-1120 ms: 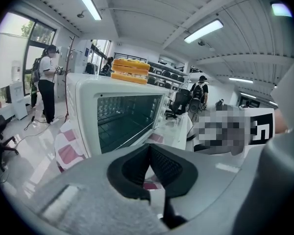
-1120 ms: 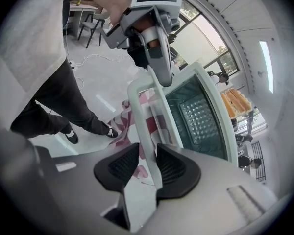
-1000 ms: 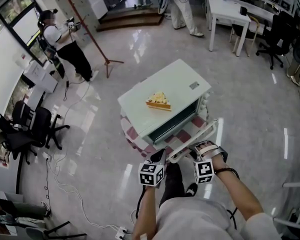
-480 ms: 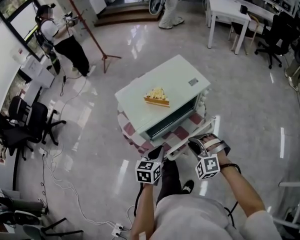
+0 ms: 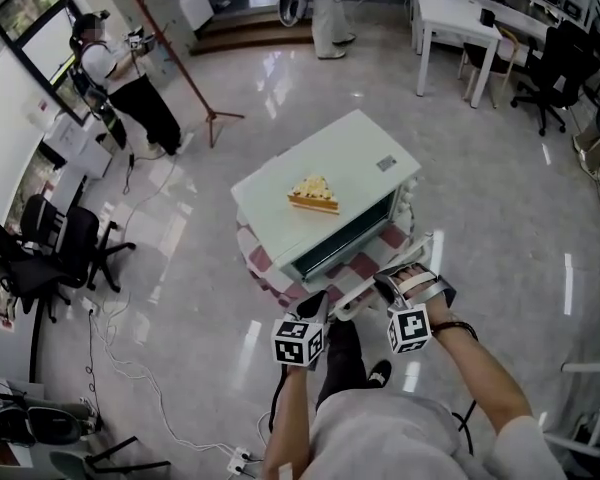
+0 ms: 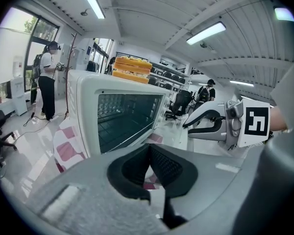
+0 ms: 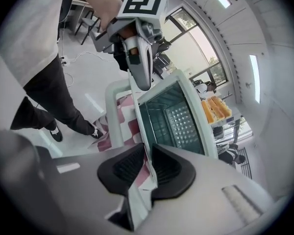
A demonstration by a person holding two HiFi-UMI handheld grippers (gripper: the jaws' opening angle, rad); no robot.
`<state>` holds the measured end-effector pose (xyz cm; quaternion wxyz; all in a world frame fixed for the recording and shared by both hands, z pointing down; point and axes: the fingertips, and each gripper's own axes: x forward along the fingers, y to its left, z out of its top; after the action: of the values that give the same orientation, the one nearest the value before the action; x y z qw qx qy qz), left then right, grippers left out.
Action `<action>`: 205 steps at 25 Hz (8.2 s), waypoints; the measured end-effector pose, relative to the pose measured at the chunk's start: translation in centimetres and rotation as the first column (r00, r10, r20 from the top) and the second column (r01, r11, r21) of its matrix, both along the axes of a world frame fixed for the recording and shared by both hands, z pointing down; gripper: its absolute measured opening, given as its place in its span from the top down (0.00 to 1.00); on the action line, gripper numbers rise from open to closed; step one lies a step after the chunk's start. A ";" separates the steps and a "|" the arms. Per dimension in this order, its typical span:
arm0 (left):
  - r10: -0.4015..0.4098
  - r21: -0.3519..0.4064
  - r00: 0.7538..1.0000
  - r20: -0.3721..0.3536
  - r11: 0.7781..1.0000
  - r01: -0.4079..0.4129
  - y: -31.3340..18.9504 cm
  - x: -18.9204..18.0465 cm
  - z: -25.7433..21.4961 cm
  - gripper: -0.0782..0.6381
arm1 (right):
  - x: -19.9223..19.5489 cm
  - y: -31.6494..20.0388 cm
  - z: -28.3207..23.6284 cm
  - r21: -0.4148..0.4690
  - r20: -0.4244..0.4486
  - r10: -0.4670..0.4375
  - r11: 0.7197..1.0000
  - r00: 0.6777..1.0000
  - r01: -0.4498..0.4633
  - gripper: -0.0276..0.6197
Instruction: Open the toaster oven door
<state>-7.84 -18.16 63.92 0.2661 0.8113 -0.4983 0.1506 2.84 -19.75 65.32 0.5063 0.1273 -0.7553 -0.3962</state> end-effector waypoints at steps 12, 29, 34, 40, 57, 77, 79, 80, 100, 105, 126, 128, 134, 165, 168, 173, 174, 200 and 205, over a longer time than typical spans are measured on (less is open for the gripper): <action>0.050 0.005 0.999 0.006 0.999 -0.050 0.5 1.8 -0.4 0.89 | 1.8 1.9 2.2 0.038 -0.127 -0.059 0.997 0.990 0.065 0.90; 0.037 -0.057 0.998 0.057 0.998 -0.034 5.1 2.7 1.6 0.89 | 4.0 4.7 7.3 0.049 -0.244 -0.098 0.992 0.965 0.113 0.89; 0.031 -0.040 0.998 0.056 0.999 -0.028 5.3 3.4 1.1 0.89 | 4.2 5.3 9.2 0.040 -0.256 -0.122 0.990 0.959 0.137 0.88; 0.033 -0.044 0.999 0.043 0.999 -0.031 5.5 4.3 1.8 0.89 | 4.8 5.9 11.6 0.024 -0.251 -0.140 0.988 0.958 0.151 0.87; 0.012 -0.100 0.999 0.051 0.995 -0.007 9.1 2.7 7.1 0.89 | 4.9 5.9 16.6 0.022 -0.223 -0.141 0.988 0.965 0.150 0.83; -0.005 -0.175 1.000 0.025 0.985 0.010 11.6 2.5 9.5 0.89 | 5.0 5.6 21.3 -0.056 -0.322 -0.135 0.991 0.937 0.124 0.80; -0.002 -0.187 1.000 0.022 0.982 0.006 12.1 2.8 9.4 0.89 | 5.1 5.7 21.4 -0.074 -0.320 -0.136 0.990 0.938 0.118 0.80; -0.003 -0.188 1.000 0.022 0.982 0.007 12.2 2.9 9.3 0.89 | 5.2 5.7 21.4 -0.081 -0.315 -0.132 0.990 0.940 0.112 0.80; 0.103 -0.142 0.995 0.012 0.985 -0.100 6.7 6.3 5.4 0.89 | 5.0 6.2 11.9 -0.430 0.083 0.352 0.857 0.932 -0.285 0.89; 0.132 -0.116 0.991 -0.006 0.985 -0.131 5.5 6.8 4.4 0.89 | 5.0 5.6 8.2 -0.582 0.205 0.571 0.724 0.794 -0.370 0.88; 0.271 -0.002 0.962 -0.038 0.962 -0.271 6.3 3.0 0.5 0.89 | 2.3 8.0 0.7 -0.769 0.408 0.893 0.447 0.187 -0.457 0.88; 0.279 0.002 0.959 -0.040 0.960 -0.280 6.9 2.5 0.4 0.89 | 1.9 8.7 0.5 -0.777 0.418 0.897 0.436 0.147 -0.454 0.88; 0.296 0.024 0.953 -0.055 0.955 -0.296 8.2 1.2 -0.2 0.89 | 1.1 10.0 0.4 -0.787 0.433 0.898 0.419 0.078 -0.452 0.88; 0.387 0.058 0.922 -0.006 0.921 -0.386 9.0 1.3 -1.1 0.89 | 3.3 13.0 -0.3 -0.826 0.428 0.895 0.329 -0.128 -0.459 0.95; 0.377 0.058 0.926 -0.014 0.925 -0.376 8.7 0.7 -1.1 0.89 | 2.4 13.0 -0.2 -0.828 0.431 0.893 0.336 -0.126 -0.448 0.95; 0.368 0.059 0.929 -0.028 0.929 -0.366 8.6 0.4 -1.2 0.89 | 1.6 13.0 -0.5 -0.824 0.445 0.888 0.356 -0.114 -0.440 0.95; 0.369 0.057 0.929 -0.029 0.928 -0.367 8.7 0.3 -1.2 0.89 | 1.5 12.9 -0.7 -0.823 0.448 0.886 0.359 -0.115 -0.439 0.95; 0.381 0.061 0.925 0.001 0.923 -0.380 8.7 0.4 -1.3 0.89 | 1.6 13.2 -1.2 -0.816 0.474 0.872 0.381 -0.126 -0.434 0.95; 0.363 0.052 0.932 0.007 0.930 -0.363 8.4 -0.3 -1.0 0.89 | 1.3 13.0 -1.2 -0.816 0.478 0.870 0.388 -0.122 -0.429 0.95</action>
<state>-8.15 -9.73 62.97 0.2129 0.8963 -0.3434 0.1830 4.11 -6.71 64.11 0.1379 0.5820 -0.7668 0.2329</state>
